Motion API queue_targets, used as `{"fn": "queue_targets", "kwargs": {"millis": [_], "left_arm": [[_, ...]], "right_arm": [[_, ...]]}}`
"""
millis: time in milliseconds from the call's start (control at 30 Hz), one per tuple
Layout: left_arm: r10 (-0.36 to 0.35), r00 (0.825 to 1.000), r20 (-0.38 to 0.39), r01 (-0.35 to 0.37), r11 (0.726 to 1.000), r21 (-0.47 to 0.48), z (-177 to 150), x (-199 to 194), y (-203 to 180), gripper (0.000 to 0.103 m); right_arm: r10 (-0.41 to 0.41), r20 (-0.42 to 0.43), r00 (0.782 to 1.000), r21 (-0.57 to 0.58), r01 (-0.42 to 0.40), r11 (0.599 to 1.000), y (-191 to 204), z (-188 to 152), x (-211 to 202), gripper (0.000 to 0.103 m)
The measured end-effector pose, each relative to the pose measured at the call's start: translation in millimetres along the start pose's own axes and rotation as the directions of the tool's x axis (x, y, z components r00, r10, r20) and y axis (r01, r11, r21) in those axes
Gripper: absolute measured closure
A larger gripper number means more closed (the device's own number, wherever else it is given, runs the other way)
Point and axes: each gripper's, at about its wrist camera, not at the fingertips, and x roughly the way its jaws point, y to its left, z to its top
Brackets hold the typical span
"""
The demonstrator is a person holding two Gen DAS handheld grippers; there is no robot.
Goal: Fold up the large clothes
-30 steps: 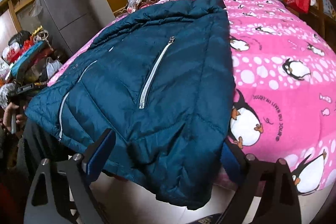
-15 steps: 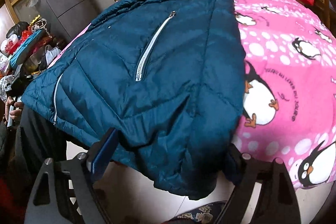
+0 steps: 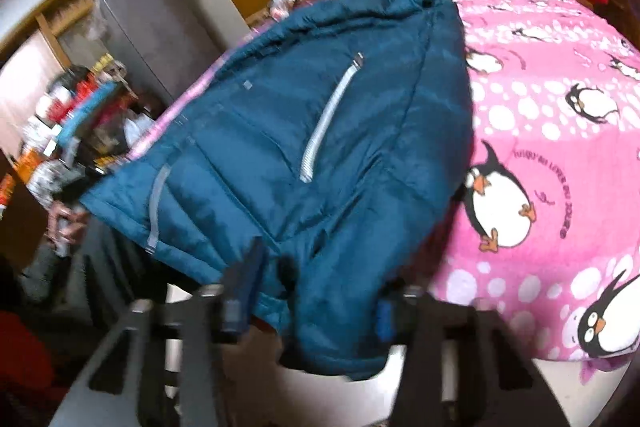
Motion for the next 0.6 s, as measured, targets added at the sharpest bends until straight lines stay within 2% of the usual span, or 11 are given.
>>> {"fn": "queue_targets", "kwargs": {"millis": [67,133,200,267,300,367,433,533,600], "left_arm": [[0.001,1.000,-0.003,-0.001,0.999,-0.038,-0.6,5.2,5.3,0.052],[0.000,1.000,-0.009,-0.001,0.995,-0.096,-3.4,8.2,17.7,0.034],[-0.029,0.999,-0.015,0.027,0.987,-0.156,-9.3,9.9,29.3,0.030],[-0.056,0.998,-0.006,0.054,0.982,-0.182,-13.6,10.6,33.9,0.030],[-0.054,0.998,0.011,0.055,0.982,-0.179,-14.6,9.5,32.4,0.034],[-0.039,0.997,0.063,0.047,0.991,-0.124,-17.8,1.9,22.6,0.047],[-0.028,0.995,0.096,0.034,0.997,-0.065,-19.1,-3.8,10.2,0.074],[0.026,0.990,0.136,-0.031,0.999,0.037,-17.8,-8.2,-12.1,0.093],[0.056,0.985,0.163,-0.069,0.995,0.075,-14.7,-8.8,-20.8,0.099]], "right_arm": [[0.021,0.028,0.999,-0.015,-0.021,1.000,3.1,0.6,-4.7,0.064],[0.002,0.027,1.000,-0.030,-0.001,1.000,4.7,0.7,-1.6,0.064],[-0.017,0.022,1.000,-0.018,0.018,1.000,2.3,1.2,2.7,0.064],[-0.036,0.023,0.999,0.014,0.036,0.999,-5.2,5.2,10.2,0.064],[-0.027,0.026,0.999,0.026,0.027,0.999,-8.2,8.2,13.5,0.065],[-0.014,0.049,0.999,0.037,0.012,0.999,-7.6,11.2,12.6,0.065],[-0.007,0.088,0.996,0.016,0.006,1.000,-0.9,12.2,6.5,0.071],[0.039,0.190,0.981,-0.031,-0.033,0.999,8.4,17.0,-10.1,0.074],[0.025,0.200,0.980,-0.017,-0.022,1.000,4.2,18.9,-9.9,0.074]]}}
